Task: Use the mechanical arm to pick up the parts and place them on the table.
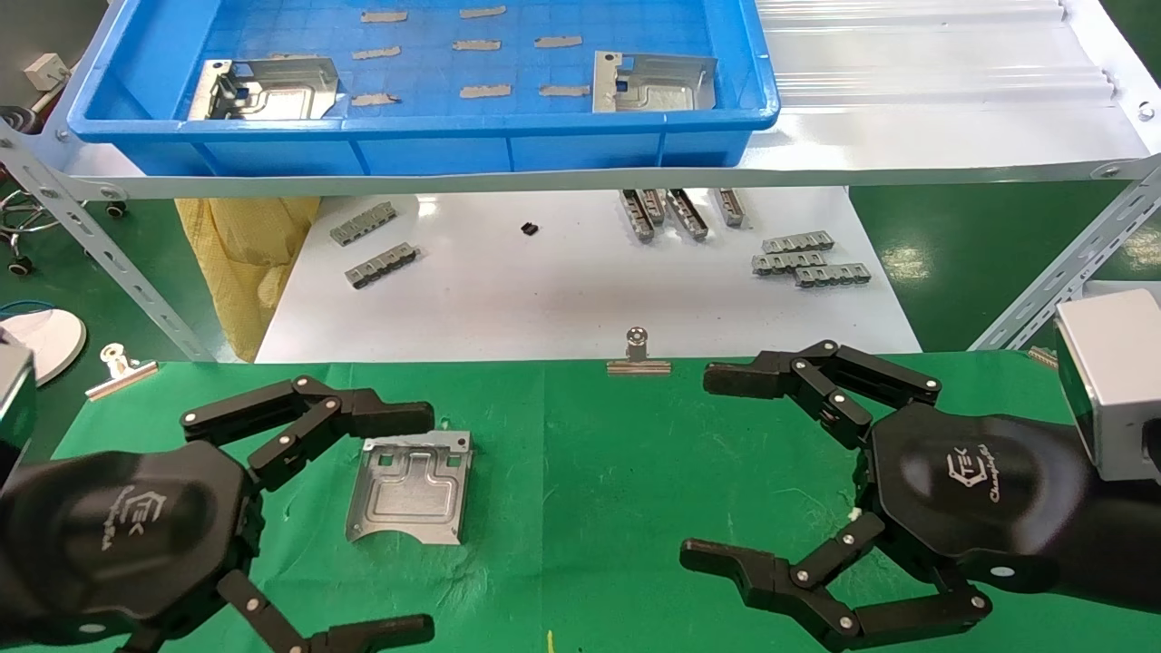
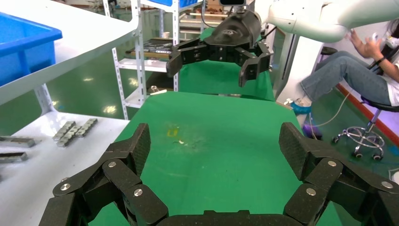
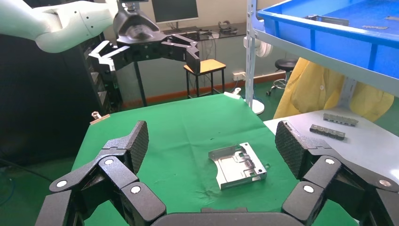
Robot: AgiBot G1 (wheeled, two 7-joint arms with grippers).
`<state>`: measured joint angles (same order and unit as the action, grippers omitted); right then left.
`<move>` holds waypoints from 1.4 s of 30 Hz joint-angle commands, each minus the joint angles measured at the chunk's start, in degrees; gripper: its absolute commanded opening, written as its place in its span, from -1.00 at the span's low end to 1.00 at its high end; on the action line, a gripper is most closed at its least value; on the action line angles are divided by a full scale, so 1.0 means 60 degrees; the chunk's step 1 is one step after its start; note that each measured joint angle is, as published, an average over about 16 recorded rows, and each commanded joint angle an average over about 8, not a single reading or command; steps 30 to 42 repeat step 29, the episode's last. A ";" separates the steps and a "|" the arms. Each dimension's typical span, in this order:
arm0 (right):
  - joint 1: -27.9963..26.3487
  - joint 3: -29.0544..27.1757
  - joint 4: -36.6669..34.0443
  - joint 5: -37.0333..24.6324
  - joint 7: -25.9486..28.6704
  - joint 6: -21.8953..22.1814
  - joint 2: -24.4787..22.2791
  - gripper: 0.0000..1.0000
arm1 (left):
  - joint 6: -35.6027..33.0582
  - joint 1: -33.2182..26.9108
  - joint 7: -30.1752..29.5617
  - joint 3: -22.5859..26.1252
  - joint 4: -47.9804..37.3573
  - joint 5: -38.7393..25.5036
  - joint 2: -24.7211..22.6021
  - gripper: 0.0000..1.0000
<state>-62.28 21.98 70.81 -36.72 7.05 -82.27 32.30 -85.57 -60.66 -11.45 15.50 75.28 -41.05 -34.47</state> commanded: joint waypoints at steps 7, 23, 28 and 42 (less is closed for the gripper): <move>0.0000 0.0000 0.0000 0.0000 0.0000 0.0000 0.0000 1.00 | 0.0001 -0.0043 0.0044 0.0024 -0.0093 -0.0038 -0.0026 1.00; 0.0000 0.0000 0.0000 0.0000 0.0000 0.0000 0.0000 1.00 | -0.0014 -0.0127 0.0104 0.0073 -0.0245 -0.0113 -0.0078 1.00; 0.0000 0.0000 0.0000 0.0000 0.0000 0.0000 0.0000 1.00 | -0.0016 -0.0136 0.0112 0.0077 -0.0263 -0.0121 -0.0082 1.00; 0.0000 0.0000 0.0000 0.0000 0.0000 0.0000 0.0000 1.00 | -0.0016 -0.0137 0.0113 0.0077 -0.0265 -0.0122 -0.0083 1.00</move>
